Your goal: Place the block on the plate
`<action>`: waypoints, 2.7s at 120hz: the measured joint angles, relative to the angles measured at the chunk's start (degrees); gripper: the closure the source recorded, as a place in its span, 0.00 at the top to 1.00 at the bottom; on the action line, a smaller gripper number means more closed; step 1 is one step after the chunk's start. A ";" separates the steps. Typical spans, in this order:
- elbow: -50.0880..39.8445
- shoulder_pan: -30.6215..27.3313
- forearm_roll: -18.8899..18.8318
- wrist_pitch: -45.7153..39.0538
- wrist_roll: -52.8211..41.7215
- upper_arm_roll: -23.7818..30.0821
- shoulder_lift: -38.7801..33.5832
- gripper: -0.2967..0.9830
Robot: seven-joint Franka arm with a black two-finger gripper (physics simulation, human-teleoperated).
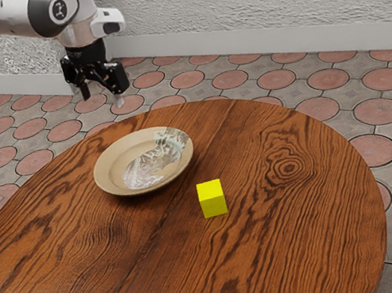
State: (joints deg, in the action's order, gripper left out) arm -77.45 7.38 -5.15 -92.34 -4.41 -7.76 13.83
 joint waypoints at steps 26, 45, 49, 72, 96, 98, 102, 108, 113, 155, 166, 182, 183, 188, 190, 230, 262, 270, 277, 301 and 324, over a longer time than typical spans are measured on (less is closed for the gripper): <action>0.42 0.86 0.04 -0.70 0.93 -1.30 4.67 0.77; 2.73 2.08 1.49 -2.45 3.77 -1.45 10.85 0.77; 3.73 2.10 2.33 -2.89 4.49 -1.45 12.69 0.77; 4.43 1.44 7.88 -7.59 9.84 -1.50 18.88 0.77; 1.09 3.85 10.29 -13.62 21.88 -0.40 19.82 0.77; 0.29 4.30 10.38 -14.47 23.07 -0.24 19.86 0.77; -0.98 5.09 10.52 -16.05 25.55 0.22 19.92 0.77; -2.28 6.26 10.65 -17.95 29.28 0.64 19.91 0.77; -3.40 6.81 10.73 -19.25 32.30 0.83 19.90 0.77; -11.18 8.04 11.74 -25.60 51.06 2.05 19.56 0.77; -11.17 7.97 11.55 -26.41 54.31 2.12 20.28 0.77; -9.46 7.62 11.23 -27.47 58.08 2.42 22.54 0.77; -9.24 7.61 11.22 -27.49 58.29 2.46 22.70 0.77; -8.49 7.59 11.15 -27.60 59.28 2.61 23.29 0.77; -8.29 7.58 11.12 -27.64 59.66 2.65 23.44 0.77; -4.65 6.78 10.96 -28.09 64.77 2.58 27.08 0.77; -3.46 6.49 10.31 -28.16 66.85 2.58 28.48 0.72; -3.49 6.50 10.24 -28.17 67.24 2.58 28.50 0.67; -3.51 6.49 10.19 -28.17 67.56 2.58 28.51 0.64; -3.31 6.49 10.10 -28.04 68.49 2.57 28.11 0.55; -3.20 6.32 10.05 -27.90 69.17 2.37 27.48 0.52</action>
State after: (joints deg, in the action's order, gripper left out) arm -80.65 13.70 4.90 -120.24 64.76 -5.39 41.31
